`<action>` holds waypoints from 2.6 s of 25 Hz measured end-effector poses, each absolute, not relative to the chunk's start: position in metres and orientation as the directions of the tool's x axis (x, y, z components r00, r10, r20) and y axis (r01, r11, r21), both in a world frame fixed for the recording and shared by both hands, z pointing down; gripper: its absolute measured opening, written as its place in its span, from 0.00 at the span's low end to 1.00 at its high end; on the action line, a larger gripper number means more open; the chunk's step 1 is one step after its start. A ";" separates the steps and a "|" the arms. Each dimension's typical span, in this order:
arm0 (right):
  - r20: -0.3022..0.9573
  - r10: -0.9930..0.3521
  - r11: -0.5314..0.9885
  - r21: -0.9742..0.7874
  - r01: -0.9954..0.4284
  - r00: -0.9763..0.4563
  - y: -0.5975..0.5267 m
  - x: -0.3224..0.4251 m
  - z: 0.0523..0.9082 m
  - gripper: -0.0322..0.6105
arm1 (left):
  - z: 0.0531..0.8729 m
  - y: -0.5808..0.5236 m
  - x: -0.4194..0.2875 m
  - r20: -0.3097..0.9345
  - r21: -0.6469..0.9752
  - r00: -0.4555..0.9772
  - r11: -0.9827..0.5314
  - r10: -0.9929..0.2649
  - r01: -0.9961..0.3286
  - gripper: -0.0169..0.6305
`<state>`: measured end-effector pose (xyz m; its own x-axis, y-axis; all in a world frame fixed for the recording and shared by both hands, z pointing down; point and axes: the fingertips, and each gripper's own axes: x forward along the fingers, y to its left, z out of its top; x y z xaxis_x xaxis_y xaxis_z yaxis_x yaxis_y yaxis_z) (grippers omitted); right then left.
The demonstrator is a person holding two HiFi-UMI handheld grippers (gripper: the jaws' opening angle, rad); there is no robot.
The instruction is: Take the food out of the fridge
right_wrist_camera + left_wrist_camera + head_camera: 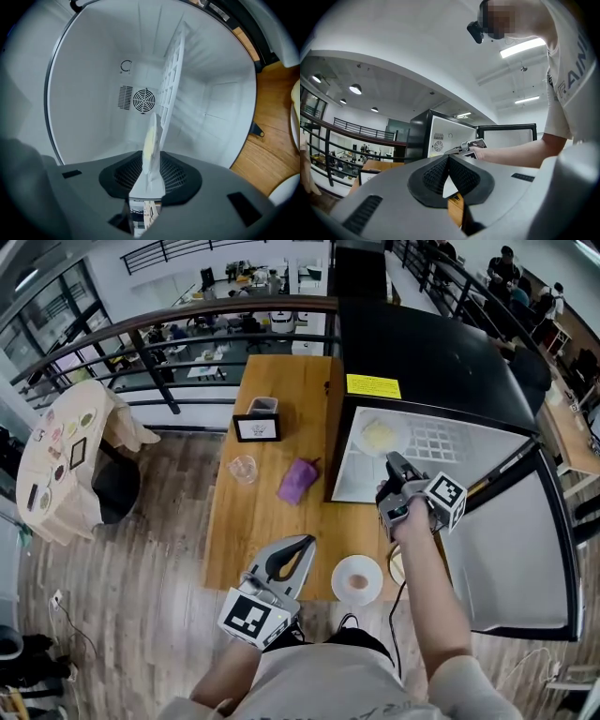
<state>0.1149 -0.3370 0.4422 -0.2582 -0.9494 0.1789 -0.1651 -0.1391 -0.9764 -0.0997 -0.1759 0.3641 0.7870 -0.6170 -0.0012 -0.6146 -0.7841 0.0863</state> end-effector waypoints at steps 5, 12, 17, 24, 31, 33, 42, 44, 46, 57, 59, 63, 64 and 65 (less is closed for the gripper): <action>0.198 -0.953 -0.168 -0.976 -0.141 -0.229 -0.343 0.117 0.446 0.22 | 0.365 -0.181 -0.108 0.003 0.083 0.784 -0.781 -0.621 -0.619 0.04; 0.200 -0.958 -0.186 -0.979 -0.089 -0.207 -0.345 0.120 0.451 0.15 | 0.368 -0.186 -0.114 0.007 0.090 0.788 -0.784 -0.616 -0.614 0.04; 0.168 -0.965 -0.160 -0.986 -0.056 -0.199 -0.340 0.122 0.448 0.09 | 0.365 -0.184 -0.115 -0.009 0.091 0.802 -0.799 -0.597 -0.594 0.04; 0.109 -0.982 -0.100 -0.993 -0.064 -0.154 -0.329 0.126 0.436 0.09 | 0.368 -0.181 -0.126 -0.013 0.091 0.823 -0.820 -0.568 -0.565 0.04; 0.044 -0.995 -0.037 -0.996 -0.078 -0.091 -0.290 0.128 0.415 0.09 | 0.372 -0.182 -0.127 -0.018 0.093 0.865 -0.862 -0.502 -0.498 0.04; 0.030 -0.997 -0.024 -0.997 -0.076 -0.071 -0.272 0.129 0.410 0.09 | 0.372 -0.181 -0.125 -0.018 0.093 0.878 -0.875 -0.478 -0.475 0.04; 0.033 -0.999 -0.030 -0.995 -0.091 -0.026 -0.185 0.124 0.402 0.09 | 0.366 -0.175 -0.126 -0.021 0.078 0.888 -0.886 -0.460 -0.457 0.04; 0.036 -0.999 -0.032 -0.995 -0.095 -0.039 -0.168 0.120 0.406 0.09 | 0.368 -0.170 -0.130 -0.013 0.072 0.879 -0.877 -0.477 -0.475 0.04; 0.038 -0.997 -0.032 -0.995 -0.096 -0.060 -0.154 0.115 0.411 0.09 | 0.369 -0.165 -0.135 -0.006 0.063 0.864 -0.862 -0.504 -0.503 0.04; 0.064 -0.967 -0.047 -0.996 -0.074 -0.245 -0.088 0.071 0.448 0.09 | 0.381 -0.078 -0.164 0.062 0.044 0.769 -0.768 -0.636 -0.639 0.04; 0.070 -0.956 -0.049 -0.996 -0.080 -0.287 -0.078 0.058 0.454 0.09 | 0.385 -0.062 -0.170 0.076 0.049 0.757 -0.756 -0.649 -0.653 0.04; 0.083 -0.933 -0.060 -0.995 -0.076 -0.351 -0.068 0.028 0.471 0.09 | 0.389 -0.047 -0.183 0.091 0.047 0.736 -0.736 -0.670 -0.676 0.04; 0.088 -0.928 -0.065 -0.995 -0.074 -0.363 -0.066 0.019 0.476 0.09 | 0.389 -0.046 -0.187 0.091 0.047 0.732 -0.731 -0.675 -0.680 0.04; 0.093 -0.923 -0.070 -0.995 -0.074 -0.374 -0.064 0.010 0.482 0.09 | 0.388 -0.045 -0.192 0.091 0.048 0.729 -0.728 -0.678 -0.684 0.04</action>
<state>0.0100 -0.0640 0.4816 -0.3742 -0.9227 0.0925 -0.0737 -0.0699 -0.9948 -0.1917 -0.0453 0.3882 0.7291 -0.6782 0.0915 -0.6835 -0.7283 0.0479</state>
